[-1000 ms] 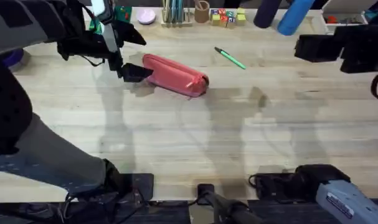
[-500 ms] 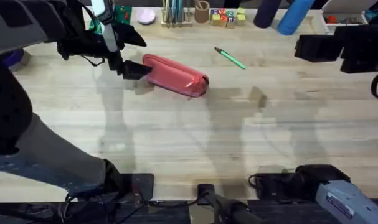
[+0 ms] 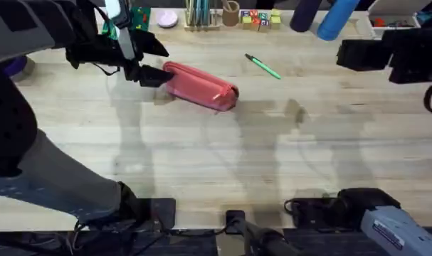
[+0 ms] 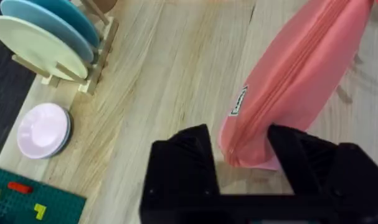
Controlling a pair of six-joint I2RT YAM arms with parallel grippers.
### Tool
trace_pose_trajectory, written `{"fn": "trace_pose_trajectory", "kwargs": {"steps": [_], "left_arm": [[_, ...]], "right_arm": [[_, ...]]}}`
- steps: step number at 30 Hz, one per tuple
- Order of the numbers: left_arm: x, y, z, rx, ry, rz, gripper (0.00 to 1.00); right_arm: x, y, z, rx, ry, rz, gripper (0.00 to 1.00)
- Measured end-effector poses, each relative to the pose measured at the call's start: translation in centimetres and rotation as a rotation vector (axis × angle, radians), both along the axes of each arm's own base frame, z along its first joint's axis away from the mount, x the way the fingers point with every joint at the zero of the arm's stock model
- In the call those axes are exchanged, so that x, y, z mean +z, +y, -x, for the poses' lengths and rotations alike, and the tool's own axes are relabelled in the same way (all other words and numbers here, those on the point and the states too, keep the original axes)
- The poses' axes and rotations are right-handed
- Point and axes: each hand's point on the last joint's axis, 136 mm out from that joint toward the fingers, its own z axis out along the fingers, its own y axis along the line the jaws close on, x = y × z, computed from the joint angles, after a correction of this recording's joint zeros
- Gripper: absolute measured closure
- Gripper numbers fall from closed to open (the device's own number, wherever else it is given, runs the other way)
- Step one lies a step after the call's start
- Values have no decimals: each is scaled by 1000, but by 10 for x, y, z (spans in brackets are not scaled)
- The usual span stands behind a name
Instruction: Unzip the bag, pick up the pens from the table one at a time and place them inside, then zip the bag closed.
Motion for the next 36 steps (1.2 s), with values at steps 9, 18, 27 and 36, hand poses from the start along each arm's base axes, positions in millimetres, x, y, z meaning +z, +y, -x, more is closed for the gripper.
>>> {"fn": "trace_pose_trajectory", "kwargs": {"steps": [9,18,27,36], "left_arm": [[-2,-9,1,-26,0,-16,394],[-5,-12,4,-30,24,-15,930],[-7,-12,5,-31,31,-8,956],[-7,-12,5,-31,31,-8,957]], "right_arm": [[0,0,0,0,0,0,6],[0,0,0,0,0,0,6],[0,1,0,5,0,-4,6],[4,40,5,187,1,-149,6]]}}
